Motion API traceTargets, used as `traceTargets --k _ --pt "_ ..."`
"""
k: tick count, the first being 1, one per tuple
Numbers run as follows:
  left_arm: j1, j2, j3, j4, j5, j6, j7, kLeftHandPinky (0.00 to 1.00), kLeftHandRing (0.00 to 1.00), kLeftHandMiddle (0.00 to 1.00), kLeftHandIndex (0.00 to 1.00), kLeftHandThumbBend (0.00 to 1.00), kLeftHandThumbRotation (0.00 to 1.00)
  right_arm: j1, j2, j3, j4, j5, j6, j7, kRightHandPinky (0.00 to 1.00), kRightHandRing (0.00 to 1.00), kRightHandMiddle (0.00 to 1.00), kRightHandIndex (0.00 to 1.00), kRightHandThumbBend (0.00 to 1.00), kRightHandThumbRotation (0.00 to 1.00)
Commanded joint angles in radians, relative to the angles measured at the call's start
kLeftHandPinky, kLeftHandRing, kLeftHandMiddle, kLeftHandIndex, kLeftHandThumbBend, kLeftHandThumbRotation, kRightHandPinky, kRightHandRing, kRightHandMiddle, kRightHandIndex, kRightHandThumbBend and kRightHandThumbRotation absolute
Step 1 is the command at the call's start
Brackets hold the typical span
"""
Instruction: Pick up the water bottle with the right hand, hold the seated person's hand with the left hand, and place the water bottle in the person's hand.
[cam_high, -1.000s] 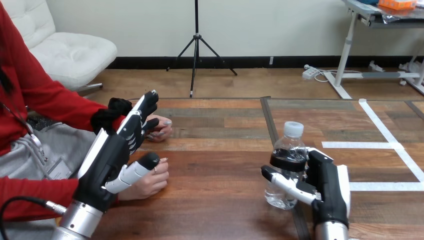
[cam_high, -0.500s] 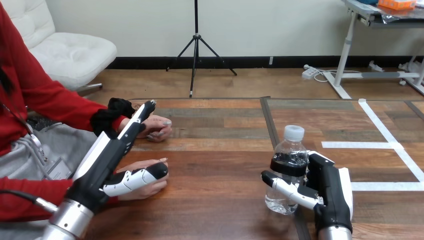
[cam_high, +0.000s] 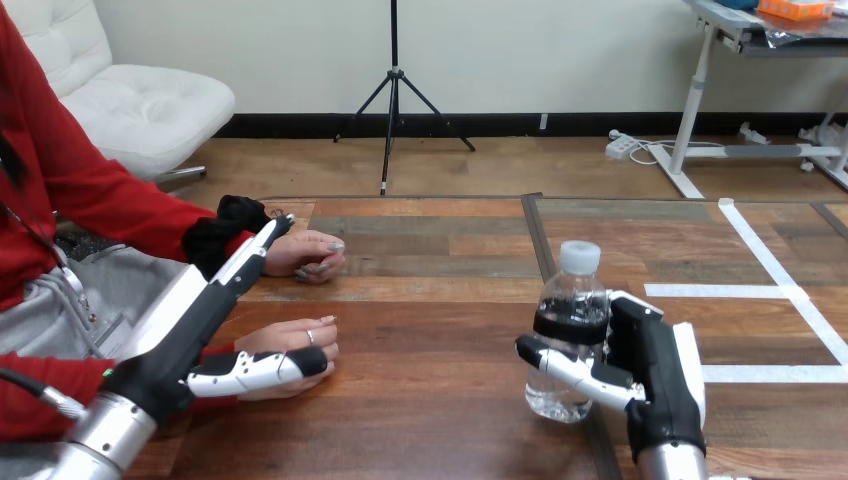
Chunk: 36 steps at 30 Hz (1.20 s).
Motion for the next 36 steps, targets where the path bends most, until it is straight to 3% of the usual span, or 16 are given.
traceTargets --k 1,10,19,31,36 --pt "-0.163 0.116 -0.043 -0.041 0.104 0.015 0.089 0.94 1.0 1.0 1.0 1.0 0.72 -0.092 -0.025 -0.005 -0.269 -0.009 0.01 0.019 0.27 0.34 0.5 0.5 0.8 0.0" --pt "-0.184 0.184 -0.076 -0.045 0.203 0.051 0.113 0.95 1.0 0.99 1.0 1.0 0.7 -0.079 -0.023 -0.015 -0.332 -0.001 0.063 0.03 0.26 0.33 0.49 0.49 0.8 0.0" --pt "-0.205 0.253 -0.115 -0.056 0.248 0.112 0.058 0.97 1.0 1.0 1.0 1.0 0.65 -0.065 -0.028 -0.025 -0.394 0.002 0.107 0.042 0.25 0.32 0.48 0.49 0.81 0.0" --pt "-0.25 0.32 -0.196 -0.023 0.307 0.161 0.029 0.98 1.0 1.0 1.0 1.0 0.57 -0.044 -0.045 -0.037 -0.469 -0.017 0.137 0.053 0.26 0.34 0.49 0.48 0.82 0.0" --pt "-0.271 0.339 -0.238 -0.003 0.343 0.184 0.043 0.97 1.0 1.0 1.0 1.0 0.56 -0.042 -0.036 -0.041 -0.506 0.018 0.164 0.064 0.28 0.35 0.48 0.48 0.82 0.0"
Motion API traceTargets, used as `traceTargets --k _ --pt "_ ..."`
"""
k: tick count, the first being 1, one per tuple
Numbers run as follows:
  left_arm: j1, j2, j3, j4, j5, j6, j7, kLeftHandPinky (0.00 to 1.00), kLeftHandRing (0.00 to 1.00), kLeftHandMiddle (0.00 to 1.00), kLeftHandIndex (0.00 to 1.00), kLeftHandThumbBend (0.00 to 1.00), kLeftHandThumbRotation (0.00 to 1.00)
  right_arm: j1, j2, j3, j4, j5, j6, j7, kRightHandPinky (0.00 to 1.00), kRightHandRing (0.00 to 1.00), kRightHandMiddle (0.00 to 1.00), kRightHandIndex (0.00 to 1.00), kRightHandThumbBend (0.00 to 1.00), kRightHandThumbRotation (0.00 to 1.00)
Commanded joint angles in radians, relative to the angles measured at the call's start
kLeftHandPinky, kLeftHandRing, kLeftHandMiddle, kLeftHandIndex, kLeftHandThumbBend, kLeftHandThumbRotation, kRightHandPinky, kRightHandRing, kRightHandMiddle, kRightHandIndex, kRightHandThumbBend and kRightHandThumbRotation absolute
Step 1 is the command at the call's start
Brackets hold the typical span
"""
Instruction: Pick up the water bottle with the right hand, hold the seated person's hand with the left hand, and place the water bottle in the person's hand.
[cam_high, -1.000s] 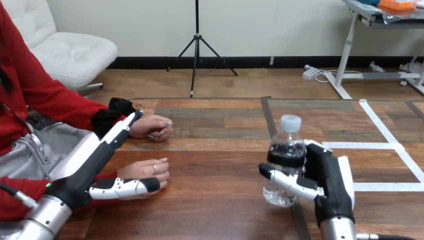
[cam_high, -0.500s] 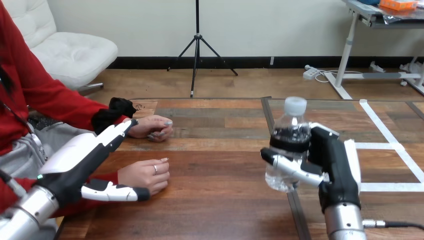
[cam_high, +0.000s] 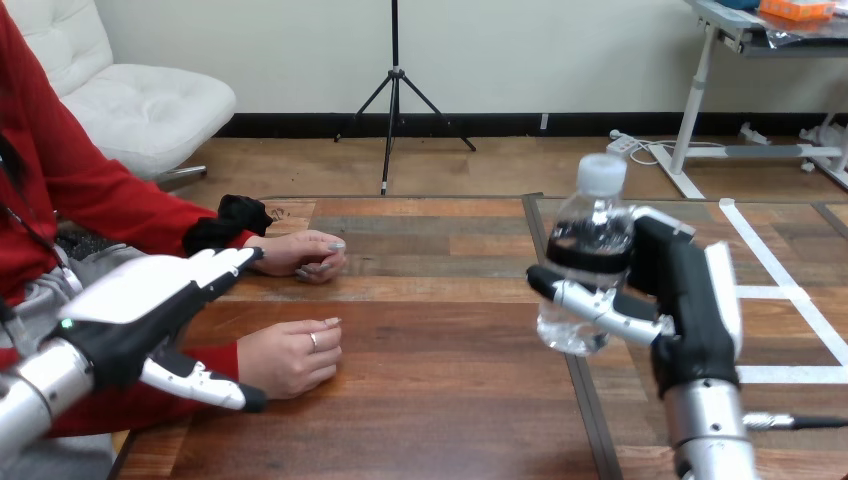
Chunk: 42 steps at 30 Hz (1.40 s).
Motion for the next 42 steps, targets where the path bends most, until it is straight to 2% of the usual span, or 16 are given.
traceTargets --k 1,10,17,23,31,38,42 --pt "-0.11 0.049 -0.054 -0.001 0.023 0.02 0.015 0.96 1.0 1.0 1.0 1.0 0.56 -0.048 -0.007 -0.023 -0.127 0.027 0.006 0.01 0.28 0.35 0.48 0.48 0.82 0.0" --pt "-0.143 0.064 -0.115 0.043 0.053 0.05 0.057 0.93 0.97 0.97 0.98 1.0 0.5 -0.042 -0.009 -0.017 -0.193 0.013 0.057 0.021 0.28 0.35 0.48 0.48 0.81 0.0" --pt "-0.171 0.079 -0.173 0.081 0.102 0.062 0.132 0.91 0.95 0.94 0.96 1.0 0.5 -0.041 -0.007 -0.012 -0.238 0.008 0.096 0.027 0.28 0.34 0.48 0.48 0.81 0.0" --pt "-0.196 0.089 -0.211 0.115 0.124 0.058 0.173 0.88 0.91 0.91 0.93 1.0 0.47 -0.043 -0.005 -0.006 -0.269 0.003 0.114 0.033 0.28 0.34 0.47 0.48 0.81 0.0" --pt "-0.227 0.096 -0.251 0.155 0.139 0.06 0.2 0.83 0.86 0.87 0.88 1.0 0.41 -0.044 0.0 0.0 -0.307 0.005 0.144 0.04 0.28 0.34 0.48 0.48 0.79 0.0" --pt "-0.246 0.094 -0.266 0.174 0.126 0.081 0.163 0.8 0.82 0.84 0.84 1.0 0.38 -0.047 0.007 0.006 -0.338 0.005 0.173 0.04 0.27 0.33 0.47 0.48 0.79 0.0" --pt "-0.252 0.094 -0.276 0.18 0.126 0.089 0.164 0.78 0.8 0.82 0.83 1.0 0.36 -0.049 0.013 0.008 -0.354 0.004 0.194 0.036 0.27 0.32 0.47 0.48 0.79 0.0"
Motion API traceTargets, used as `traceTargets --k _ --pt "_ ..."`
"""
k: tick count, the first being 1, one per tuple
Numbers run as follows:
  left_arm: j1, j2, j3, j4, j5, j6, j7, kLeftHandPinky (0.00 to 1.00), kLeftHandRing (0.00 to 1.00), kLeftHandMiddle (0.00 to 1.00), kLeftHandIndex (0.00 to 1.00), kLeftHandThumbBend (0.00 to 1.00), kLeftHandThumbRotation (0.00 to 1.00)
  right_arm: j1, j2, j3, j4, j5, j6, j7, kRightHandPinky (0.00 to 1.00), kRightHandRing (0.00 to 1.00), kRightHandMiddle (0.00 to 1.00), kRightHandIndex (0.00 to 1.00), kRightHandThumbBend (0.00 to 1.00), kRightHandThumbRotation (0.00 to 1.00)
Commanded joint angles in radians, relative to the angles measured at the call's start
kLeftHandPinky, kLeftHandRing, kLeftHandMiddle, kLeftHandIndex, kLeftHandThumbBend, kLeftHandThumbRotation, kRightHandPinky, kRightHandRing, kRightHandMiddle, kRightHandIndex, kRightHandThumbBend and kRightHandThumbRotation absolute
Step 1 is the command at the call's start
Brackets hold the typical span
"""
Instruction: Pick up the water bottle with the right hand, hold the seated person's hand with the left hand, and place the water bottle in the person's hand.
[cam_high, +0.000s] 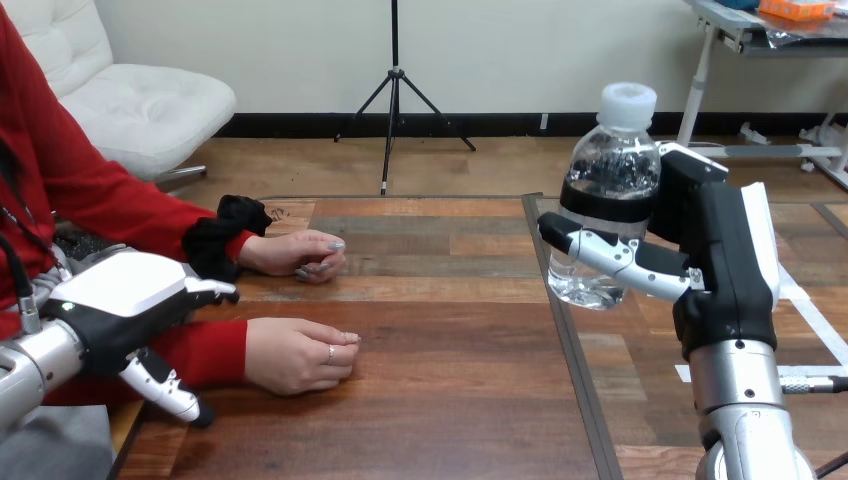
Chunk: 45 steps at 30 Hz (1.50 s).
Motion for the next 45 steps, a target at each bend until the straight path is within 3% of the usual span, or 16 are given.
traceTargets --k 1,12,22,39,45 --pt "-0.093 0.026 -0.013 0.005 -0.015 0.011 0.008 0.77 0.8 0.81 0.82 1.0 0.36 -0.05 0.013 0.004 -0.083 -0.001 0.014 -0.006 0.27 0.32 0.47 0.48 0.79 0.0" --pt "-0.103 0.013 -0.035 0.025 -0.019 0.043 0.01 0.73 0.76 0.78 0.79 1.0 0.32 -0.054 0.021 0.011 -0.104 -0.003 0.045 -0.008 0.26 0.31 0.46 0.47 0.79 0.0" --pt "-0.111 -0.006 -0.045 0.049 -0.029 0.062 0.018 0.71 0.73 0.75 0.75 1.0 0.28 -0.057 0.015 0.018 -0.101 -0.014 0.042 -0.006 0.26 0.32 0.47 0.47 0.79 0.0" --pt "-0.117 -0.051 -0.054 0.134 -0.064 0.039 0.132 0.58 0.59 0.62 0.64 0.99 0.21 -0.049 0.021 0.028 -0.105 -0.022 0.049 0.001 0.27 0.33 0.48 0.48 0.78 0.0" --pt "-0.126 -0.062 -0.064 0.157 -0.06 0.054 0.145 0.53 0.55 0.58 0.6 0.95 0.19 -0.049 0.019 0.03 -0.102 -0.022 0.051 0.006 0.26 0.33 0.49 0.48 0.78 0.0"
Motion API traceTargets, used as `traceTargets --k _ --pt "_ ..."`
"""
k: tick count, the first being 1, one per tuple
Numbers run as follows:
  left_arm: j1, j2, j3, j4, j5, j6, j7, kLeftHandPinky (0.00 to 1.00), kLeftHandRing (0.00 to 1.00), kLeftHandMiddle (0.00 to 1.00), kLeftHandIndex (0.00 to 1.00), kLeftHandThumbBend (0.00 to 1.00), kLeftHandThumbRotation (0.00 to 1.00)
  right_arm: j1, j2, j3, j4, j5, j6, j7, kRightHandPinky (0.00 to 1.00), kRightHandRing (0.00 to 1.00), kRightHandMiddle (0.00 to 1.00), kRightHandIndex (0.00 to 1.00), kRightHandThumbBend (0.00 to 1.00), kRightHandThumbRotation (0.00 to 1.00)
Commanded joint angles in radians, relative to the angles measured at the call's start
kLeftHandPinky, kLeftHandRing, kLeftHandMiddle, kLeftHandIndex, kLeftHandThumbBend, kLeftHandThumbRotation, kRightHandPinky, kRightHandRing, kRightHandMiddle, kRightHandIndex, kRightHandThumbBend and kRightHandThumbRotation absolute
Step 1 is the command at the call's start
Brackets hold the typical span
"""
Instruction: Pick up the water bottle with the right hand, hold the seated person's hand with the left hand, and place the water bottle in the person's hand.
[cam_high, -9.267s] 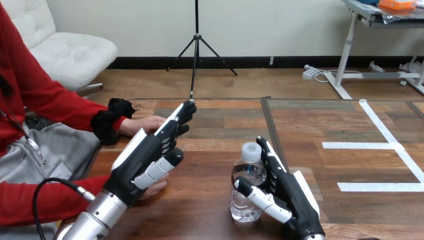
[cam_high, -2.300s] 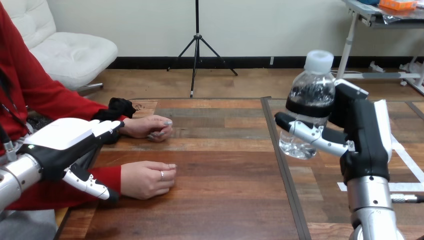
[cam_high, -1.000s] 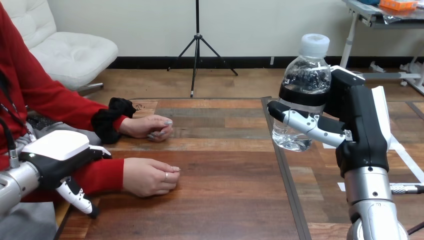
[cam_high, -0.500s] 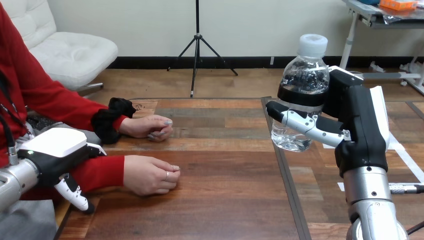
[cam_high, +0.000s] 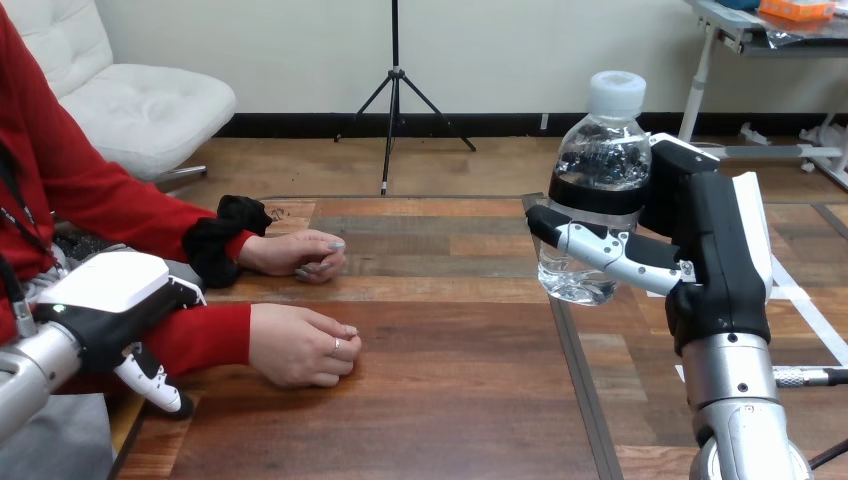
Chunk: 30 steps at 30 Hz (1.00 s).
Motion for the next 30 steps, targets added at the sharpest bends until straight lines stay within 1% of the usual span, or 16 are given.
traceTargets --k 1,2,6,12,17,20,24,30 --pt "-0.077 -0.022 -0.008 0.021 -0.02 0.011 0.037 0.52 0.54 0.58 0.6 0.94 0.19 -0.05 0.007 0.007 -0.053 0.006 -0.01 0.004 0.26 0.33 0.49 0.48 0.78 0.0" --pt "-0.078 -0.025 -0.011 0.023 -0.018 0.014 0.041 0.5 0.53 0.57 0.59 0.92 0.18 -0.05 0.007 0.007 -0.052 0.005 -0.011 0.004 0.26 0.33 0.49 0.48 0.78 0.0" --pt "-0.08 -0.038 -0.015 0.033 -0.021 0.021 0.052 0.47 0.51 0.55 0.56 0.89 0.17 -0.049 0.008 0.011 -0.052 0.0 -0.01 0.004 0.26 0.33 0.49 0.48 0.78 0.0" --pt "-0.08 -0.055 -0.007 0.047 -0.037 0.02 0.067 0.4 0.45 0.5 0.51 0.86 0.15 -0.049 0.013 0.016 -0.047 0.011 -0.013 0.009 0.25 0.33 0.49 0.48 0.78 0.0" --pt "-0.079 -0.068 -0.008 0.053 -0.039 0.013 0.116 0.36 0.41 0.47 0.48 0.85 0.14 -0.049 0.01 0.026 -0.039 0.005 -0.016 0.013 0.25 0.33 0.49 0.49 0.79 0.0" --pt "-0.08 -0.075 -0.006 0.058 -0.046 0.009 0.128 0.33 0.39 0.45 0.46 0.84 0.14 -0.048 0.01 0.033 -0.033 0.001 -0.021 0.014 0.26 0.33 0.49 0.49 0.79 0.0" --pt "-0.08 -0.077 -0.001 0.058 -0.063 0.006 0.123 0.31 0.38 0.44 0.45 0.82 0.15 -0.046 0.011 0.043 -0.026 -0.009 -0.022 0.012 0.26 0.34 0.49 0.5 0.79 0.0" --pt "-0.075 -0.076 0.004 0.055 -0.082 -0.006 0.14 0.3 0.37 0.43 0.44 0.81 0.15 -0.047 0.009 0.059 0.004 -0.018 -0.045 0.011 0.27 0.35 0.5 0.5 0.79 0.0"
